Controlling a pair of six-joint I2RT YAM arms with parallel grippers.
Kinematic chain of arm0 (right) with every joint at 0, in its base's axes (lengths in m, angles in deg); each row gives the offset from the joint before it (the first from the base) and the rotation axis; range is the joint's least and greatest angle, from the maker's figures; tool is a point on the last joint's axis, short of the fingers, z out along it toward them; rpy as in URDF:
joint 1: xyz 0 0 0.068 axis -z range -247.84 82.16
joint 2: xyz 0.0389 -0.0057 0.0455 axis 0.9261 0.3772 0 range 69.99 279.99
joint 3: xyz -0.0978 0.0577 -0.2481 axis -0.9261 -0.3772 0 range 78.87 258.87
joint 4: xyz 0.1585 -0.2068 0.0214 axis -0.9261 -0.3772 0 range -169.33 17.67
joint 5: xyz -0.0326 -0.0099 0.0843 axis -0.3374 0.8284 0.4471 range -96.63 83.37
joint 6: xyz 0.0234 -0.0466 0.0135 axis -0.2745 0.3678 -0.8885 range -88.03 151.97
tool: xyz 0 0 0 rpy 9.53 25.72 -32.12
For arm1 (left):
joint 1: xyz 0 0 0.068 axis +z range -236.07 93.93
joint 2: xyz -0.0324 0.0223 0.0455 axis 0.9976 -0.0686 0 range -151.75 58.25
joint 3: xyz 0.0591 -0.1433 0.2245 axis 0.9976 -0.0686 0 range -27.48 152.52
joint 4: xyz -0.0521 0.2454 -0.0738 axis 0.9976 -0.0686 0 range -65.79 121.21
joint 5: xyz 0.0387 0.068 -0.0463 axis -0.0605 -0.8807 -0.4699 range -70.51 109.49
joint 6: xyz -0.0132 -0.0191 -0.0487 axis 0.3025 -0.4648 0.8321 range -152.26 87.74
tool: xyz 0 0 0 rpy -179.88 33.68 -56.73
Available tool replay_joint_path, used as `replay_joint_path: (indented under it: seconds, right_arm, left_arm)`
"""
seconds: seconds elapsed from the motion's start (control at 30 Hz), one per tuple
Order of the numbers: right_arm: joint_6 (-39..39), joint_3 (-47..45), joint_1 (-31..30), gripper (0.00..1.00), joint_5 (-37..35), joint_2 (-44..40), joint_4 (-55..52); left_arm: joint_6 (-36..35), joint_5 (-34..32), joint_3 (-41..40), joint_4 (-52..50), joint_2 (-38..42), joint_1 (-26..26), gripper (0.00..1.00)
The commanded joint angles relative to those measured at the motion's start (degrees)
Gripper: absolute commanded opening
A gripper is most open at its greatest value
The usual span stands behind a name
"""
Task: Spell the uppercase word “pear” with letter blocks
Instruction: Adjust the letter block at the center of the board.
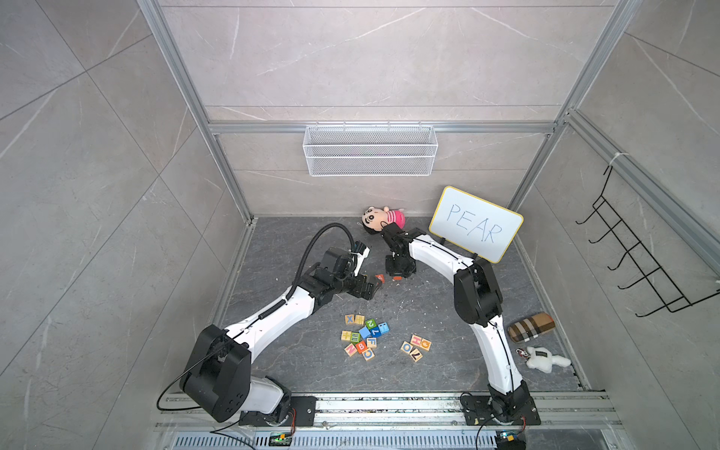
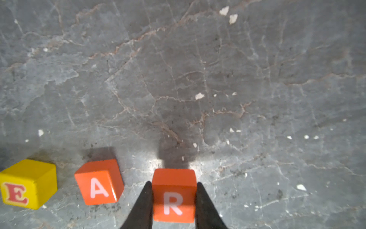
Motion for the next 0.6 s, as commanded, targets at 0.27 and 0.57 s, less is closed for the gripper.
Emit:
replay_joint_path:
  seconds: [0.27,0.57]
  right_arm:
    - [1.9,-1.4,-0.2,0.29,-1.6,0.6,3.1]
    - [2.0,0.3,-0.2,0.29,-1.5,3.1,2.8]
  left_arm:
    - [-0.7,0.6,-0.9,1.6,1.6,-0.1,1.0]
    - [-0.9,0.8,-0.5,1.4,1.4,-0.1,1.0]
